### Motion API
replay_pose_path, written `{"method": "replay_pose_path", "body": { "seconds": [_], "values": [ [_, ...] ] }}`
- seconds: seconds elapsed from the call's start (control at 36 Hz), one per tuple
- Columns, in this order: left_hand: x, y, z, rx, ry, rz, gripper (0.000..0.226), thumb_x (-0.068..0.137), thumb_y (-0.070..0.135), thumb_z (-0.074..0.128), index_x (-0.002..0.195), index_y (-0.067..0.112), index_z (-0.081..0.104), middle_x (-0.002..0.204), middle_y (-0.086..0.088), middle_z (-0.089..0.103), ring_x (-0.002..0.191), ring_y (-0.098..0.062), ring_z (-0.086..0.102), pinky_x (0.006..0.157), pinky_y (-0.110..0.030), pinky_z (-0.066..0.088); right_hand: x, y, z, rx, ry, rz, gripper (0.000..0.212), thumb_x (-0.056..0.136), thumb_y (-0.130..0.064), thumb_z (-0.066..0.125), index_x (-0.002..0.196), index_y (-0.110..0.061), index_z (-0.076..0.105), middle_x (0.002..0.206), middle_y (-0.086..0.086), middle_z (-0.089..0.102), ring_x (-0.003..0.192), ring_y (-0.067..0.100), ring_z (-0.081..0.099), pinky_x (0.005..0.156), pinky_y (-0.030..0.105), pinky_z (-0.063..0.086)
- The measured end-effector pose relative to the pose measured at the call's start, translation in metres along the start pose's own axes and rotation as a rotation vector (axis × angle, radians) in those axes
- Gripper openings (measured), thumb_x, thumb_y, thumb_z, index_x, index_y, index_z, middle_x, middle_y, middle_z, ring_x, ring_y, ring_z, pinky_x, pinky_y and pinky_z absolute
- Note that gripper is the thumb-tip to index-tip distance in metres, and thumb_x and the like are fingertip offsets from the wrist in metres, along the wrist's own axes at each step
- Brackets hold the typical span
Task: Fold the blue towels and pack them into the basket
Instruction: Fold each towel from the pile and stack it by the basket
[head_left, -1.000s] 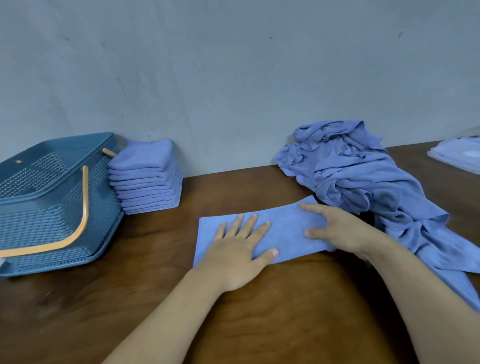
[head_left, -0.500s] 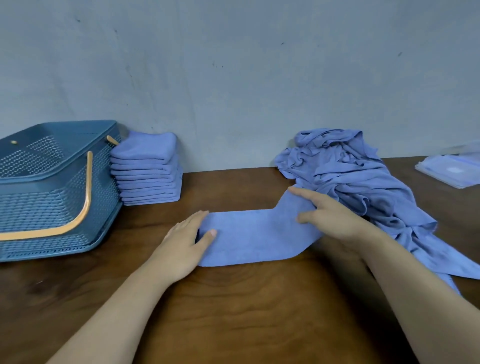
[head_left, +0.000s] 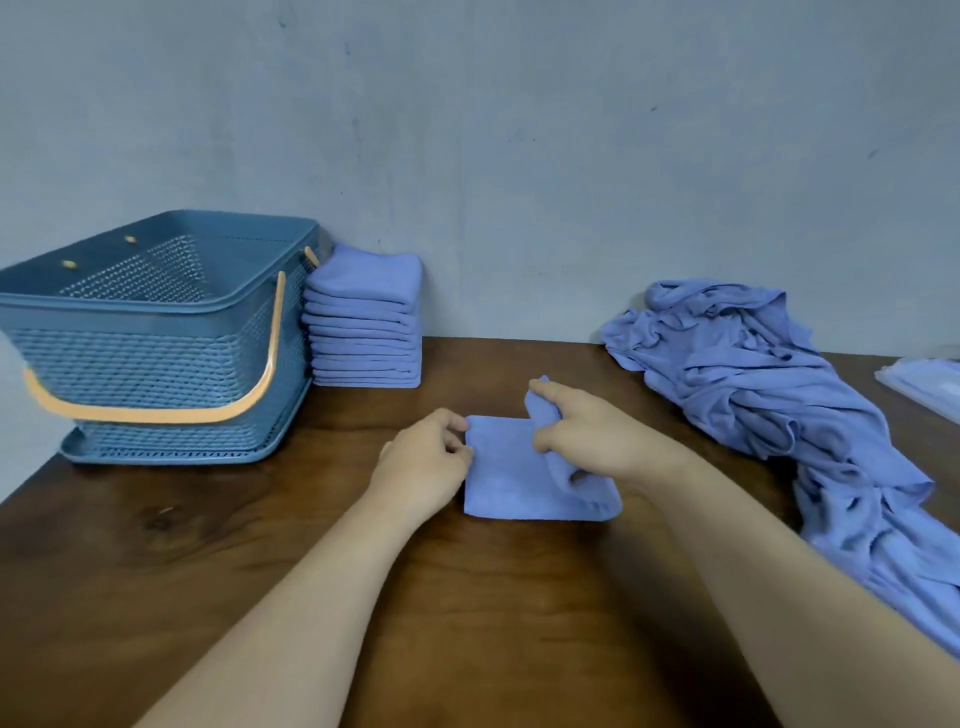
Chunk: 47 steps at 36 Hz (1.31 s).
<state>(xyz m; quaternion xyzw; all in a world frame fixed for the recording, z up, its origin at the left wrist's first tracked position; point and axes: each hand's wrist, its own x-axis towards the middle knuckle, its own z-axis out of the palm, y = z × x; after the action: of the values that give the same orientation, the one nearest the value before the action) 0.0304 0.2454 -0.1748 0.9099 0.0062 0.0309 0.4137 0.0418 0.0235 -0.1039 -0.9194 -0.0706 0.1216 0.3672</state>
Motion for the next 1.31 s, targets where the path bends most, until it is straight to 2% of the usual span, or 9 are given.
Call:
{"method": "replay_pose_path", "body": {
  "seconds": [0.17, 0.33, 0.56, 0.67, 0.78, 0.89, 1.03, 1.14, 1.31],
  "values": [
    [0.000, 0.001, -0.001, -0.029, -0.004, -0.017, 0.019, 0.099, 0.031, 0.066, 0.116, 0.038, 0.062, 0.089, 0.018, 0.072, 0.097, -0.011, 0.067, 0.101, -0.045, 0.053, 0.004, 0.002, 0.031, 0.042, 0.017, 0.037, 0.086, 0.091, -0.010, 0.063, 0.167, -0.034, 0.028, 0.108, -0.014, 0.052, 0.075, -0.007, 0.067, 0.050, 0.003, 0.043],
    [0.000, 0.004, -0.002, -0.035, -0.018, -0.030, 0.020, 0.099, 0.029, 0.066, 0.118, 0.037, 0.062, 0.088, 0.017, 0.073, 0.094, -0.011, 0.067, 0.101, -0.045, 0.053, 0.005, 0.002, 0.032, 0.021, 0.033, 0.033, 0.085, 0.088, -0.007, 0.062, 0.165, -0.024, 0.031, 0.101, 0.002, 0.067, 0.058, 0.003, 0.065, 0.053, 0.013, 0.047],
    [-0.001, 0.005, -0.003, -0.037, -0.027, -0.028, 0.024, 0.100, 0.030, 0.068, 0.122, 0.036, 0.063, 0.091, 0.018, 0.074, 0.099, -0.011, 0.067, 0.102, -0.044, 0.053, 0.011, -0.017, 0.037, 0.073, -0.030, 0.076, 0.031, 0.079, -0.008, 0.054, 0.107, -0.020, 0.053, 0.066, 0.012, 0.048, 0.059, 0.025, 0.044, 0.061, 0.047, 0.049],
    [-0.001, 0.005, -0.004, -0.037, -0.029, -0.029, 0.023, 0.099, 0.029, 0.068, 0.119, 0.037, 0.062, 0.088, 0.019, 0.074, 0.098, -0.010, 0.068, 0.101, -0.044, 0.054, 0.014, -0.014, 0.053, 0.161, -0.084, 0.065, 0.086, 0.092, -0.003, 0.056, 0.165, -0.037, 0.026, 0.055, -0.003, 0.055, 0.046, 0.013, 0.049, 0.054, 0.027, 0.049],
    [-0.002, 0.005, -0.007, -0.035, -0.034, -0.024, 0.027, 0.098, 0.023, 0.063, 0.122, 0.035, 0.064, 0.093, 0.018, 0.074, 0.099, -0.012, 0.068, 0.098, -0.044, 0.056, 0.015, -0.010, 0.058, 0.268, -0.056, 0.005, 0.081, 0.096, -0.024, 0.067, 0.162, -0.049, 0.026, 0.066, -0.004, 0.065, 0.055, 0.011, 0.059, 0.057, 0.025, 0.054],
    [-0.001, 0.004, -0.008, -0.023, -0.011, -0.023, 0.027, 0.101, 0.023, 0.055, 0.121, 0.037, 0.065, 0.097, 0.016, 0.072, 0.091, -0.011, 0.069, 0.086, -0.038, 0.059, 0.014, -0.005, 0.042, 0.428, 0.030, -0.023, 0.059, 0.101, -0.027, 0.059, 0.155, -0.045, 0.044, 0.133, -0.015, 0.063, 0.062, 0.019, 0.067, 0.058, 0.032, 0.057],
    [0.000, 0.002, -0.005, -0.026, -0.006, -0.017, 0.023, 0.101, 0.028, 0.058, 0.121, 0.040, 0.061, 0.088, 0.018, 0.072, 0.085, -0.006, 0.068, 0.081, -0.035, 0.057, 0.017, 0.018, 0.010, 0.033, 0.259, -0.258, 0.044, 0.099, -0.010, 0.058, 0.126, -0.043, 0.067, 0.121, -0.020, 0.070, 0.092, 0.002, 0.070, 0.082, 0.026, 0.059],
    [0.000, 0.002, -0.004, -0.011, -0.009, -0.009, 0.020, 0.102, 0.034, 0.059, 0.120, 0.044, 0.063, 0.091, 0.021, 0.071, 0.090, -0.004, 0.066, 0.088, -0.037, 0.058, 0.018, 0.037, 0.013, -0.333, 0.122, -0.446, 0.035, 0.103, -0.022, 0.064, 0.136, -0.032, 0.067, 0.139, -0.017, 0.061, 0.123, -0.007, 0.052, 0.110, 0.022, 0.040],
    [0.000, 0.001, -0.003, 0.015, -0.030, 0.012, 0.025, 0.105, 0.035, 0.057, 0.125, 0.042, 0.070, 0.101, 0.018, 0.073, 0.103, -0.007, 0.068, 0.104, -0.044, 0.053, 0.009, 0.059, 0.032, -0.448, 0.022, -0.335, 0.063, 0.103, -0.067, 0.045, 0.162, -0.048, 0.032, 0.175, -0.016, 0.011, 0.161, 0.005, 0.001, 0.128, 0.029, 0.007]
  ]
}}
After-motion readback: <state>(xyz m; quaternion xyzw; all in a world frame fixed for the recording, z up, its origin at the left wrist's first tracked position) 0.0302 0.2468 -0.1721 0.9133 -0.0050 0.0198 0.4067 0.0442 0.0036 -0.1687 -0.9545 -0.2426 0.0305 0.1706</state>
